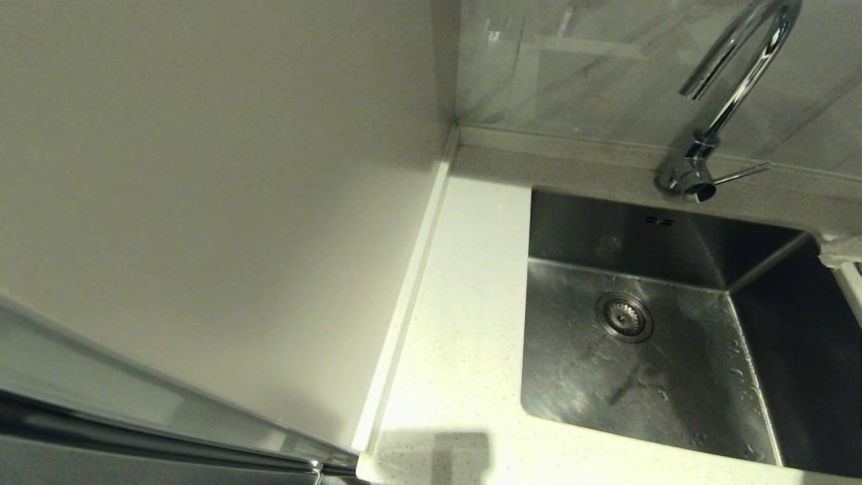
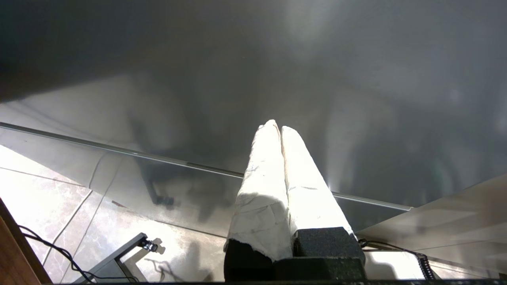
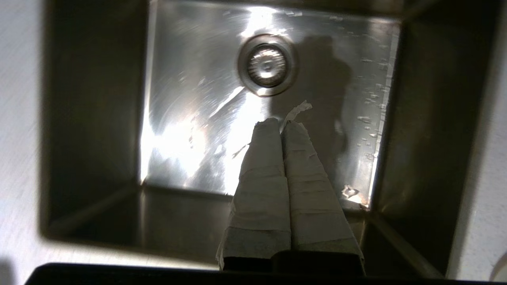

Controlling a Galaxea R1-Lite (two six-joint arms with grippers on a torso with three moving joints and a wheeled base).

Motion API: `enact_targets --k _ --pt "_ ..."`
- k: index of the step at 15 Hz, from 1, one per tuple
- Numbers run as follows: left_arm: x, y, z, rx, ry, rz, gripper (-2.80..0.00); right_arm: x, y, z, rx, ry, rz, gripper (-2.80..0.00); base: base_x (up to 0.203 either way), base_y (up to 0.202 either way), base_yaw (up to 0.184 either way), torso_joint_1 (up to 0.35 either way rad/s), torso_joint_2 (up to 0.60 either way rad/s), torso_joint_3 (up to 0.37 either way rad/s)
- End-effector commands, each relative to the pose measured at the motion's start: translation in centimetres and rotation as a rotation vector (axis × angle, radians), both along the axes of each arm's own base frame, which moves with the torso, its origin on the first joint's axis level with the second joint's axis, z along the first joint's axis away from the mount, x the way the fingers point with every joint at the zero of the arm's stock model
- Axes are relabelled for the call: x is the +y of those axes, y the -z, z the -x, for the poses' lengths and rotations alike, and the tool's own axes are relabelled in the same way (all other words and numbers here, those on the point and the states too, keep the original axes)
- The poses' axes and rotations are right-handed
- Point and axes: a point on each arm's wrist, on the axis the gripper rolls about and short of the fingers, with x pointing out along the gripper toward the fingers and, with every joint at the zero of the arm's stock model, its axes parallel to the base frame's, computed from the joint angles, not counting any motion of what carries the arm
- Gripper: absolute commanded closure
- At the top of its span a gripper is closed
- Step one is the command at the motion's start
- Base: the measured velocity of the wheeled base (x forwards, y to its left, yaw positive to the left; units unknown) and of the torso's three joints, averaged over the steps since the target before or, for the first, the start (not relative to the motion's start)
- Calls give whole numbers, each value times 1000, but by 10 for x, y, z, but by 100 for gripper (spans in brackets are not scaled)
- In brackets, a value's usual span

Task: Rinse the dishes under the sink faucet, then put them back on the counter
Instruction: Put a bowl into the sink

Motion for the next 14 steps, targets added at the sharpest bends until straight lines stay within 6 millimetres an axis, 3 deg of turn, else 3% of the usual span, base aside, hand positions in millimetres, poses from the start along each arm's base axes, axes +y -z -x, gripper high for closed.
enact_targets --k 1,6,7,11,14 --pt "0 0 0 -3 1 0 0 -26 3 -13 27 115 -27 0 0 0 0 0 0 0" --pt "0 0 0 -5 1 0 0 -103 15 -16 101 322 4 0 0 0 0 0 0 0" --pt "0 0 0 -3 0 0 0 -116 19 -15 107 316 1 -280 0 0 0 0 0 0" --pt "0 0 0 -4 0 0 0 -162 23 -2 27 156 -15 -280 0 0 0 0 0 0" --pt "0 0 0 -3 -1 0 0 -193 38 -8 6 44 13 -280 0 0 0 0 0 0"
